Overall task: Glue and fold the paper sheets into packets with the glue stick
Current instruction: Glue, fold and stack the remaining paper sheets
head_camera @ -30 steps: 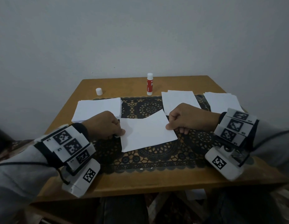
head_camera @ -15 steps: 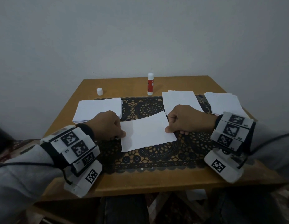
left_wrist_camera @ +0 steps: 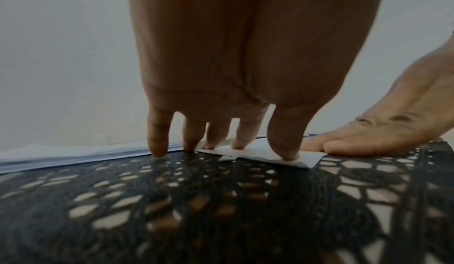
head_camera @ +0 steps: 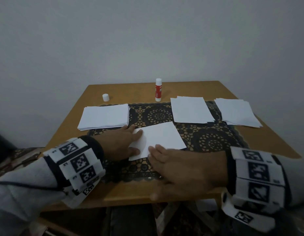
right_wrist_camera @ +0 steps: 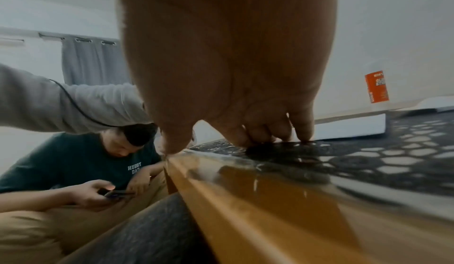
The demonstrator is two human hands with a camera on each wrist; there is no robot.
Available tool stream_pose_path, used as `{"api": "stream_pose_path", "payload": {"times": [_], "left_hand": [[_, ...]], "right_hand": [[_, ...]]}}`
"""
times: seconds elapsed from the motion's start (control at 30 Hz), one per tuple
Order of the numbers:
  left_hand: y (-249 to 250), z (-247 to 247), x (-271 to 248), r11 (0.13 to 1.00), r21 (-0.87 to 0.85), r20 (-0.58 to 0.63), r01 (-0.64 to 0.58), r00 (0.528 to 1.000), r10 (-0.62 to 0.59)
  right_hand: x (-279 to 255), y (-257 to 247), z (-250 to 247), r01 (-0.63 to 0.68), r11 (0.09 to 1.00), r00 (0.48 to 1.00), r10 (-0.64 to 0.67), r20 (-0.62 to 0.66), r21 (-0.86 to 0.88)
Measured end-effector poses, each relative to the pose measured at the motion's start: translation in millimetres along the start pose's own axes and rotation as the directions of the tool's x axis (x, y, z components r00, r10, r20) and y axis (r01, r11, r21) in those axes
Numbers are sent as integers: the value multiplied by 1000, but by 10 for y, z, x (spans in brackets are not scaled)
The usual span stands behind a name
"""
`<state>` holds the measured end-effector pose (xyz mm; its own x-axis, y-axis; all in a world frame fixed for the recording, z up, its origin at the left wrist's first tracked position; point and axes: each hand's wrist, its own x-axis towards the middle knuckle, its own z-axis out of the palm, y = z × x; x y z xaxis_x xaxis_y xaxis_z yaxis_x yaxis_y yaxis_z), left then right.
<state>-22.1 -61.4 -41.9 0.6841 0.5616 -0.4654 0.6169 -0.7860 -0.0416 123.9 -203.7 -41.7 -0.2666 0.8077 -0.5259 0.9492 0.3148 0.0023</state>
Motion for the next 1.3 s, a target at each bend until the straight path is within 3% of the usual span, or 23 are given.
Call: {"api": "stream_pose_path", "payload": {"times": [0.17, 0.33, 0.5, 0.67, 0.83, 0.97, 1.17, 1.3], "left_hand": [[24, 22, 4, 1000, -2, 4, 1, 1000, -1], [38, 7, 7, 1000, 21, 16, 6, 1000, -7], [48, 13, -17, 1000, 15, 13, 17, 1000, -17], [48, 3, -5, 999, 29, 5, 13, 1000, -13], [45, 22, 5, 999, 34, 0, 13, 1000, -13], [56, 12, 5, 999, 45, -8, 7, 1000, -7], [89, -26, -24, 999, 42, 3, 7, 1000, -7], [82, -24, -31, 999, 31, -2, 14, 1000, -14]], "right_hand": [[134, 326, -76, -215, 975, 977, 214, 21, 62], [149, 83, -124, -35, 998, 996, 31, 84, 46], [303, 382, -275, -216, 969, 976, 217, 3, 124], [221, 212, -191, -69, 994, 996, 63, 65, 83], [237, 481, -243, -231, 961, 973, 232, 13, 154], [166, 253, -124, -80, 995, 993, 75, 90, 53], [378, 419, -320, -237, 965, 971, 239, -9, 113], [410, 268, -277, -143, 988, 990, 142, 26, 60]]}}
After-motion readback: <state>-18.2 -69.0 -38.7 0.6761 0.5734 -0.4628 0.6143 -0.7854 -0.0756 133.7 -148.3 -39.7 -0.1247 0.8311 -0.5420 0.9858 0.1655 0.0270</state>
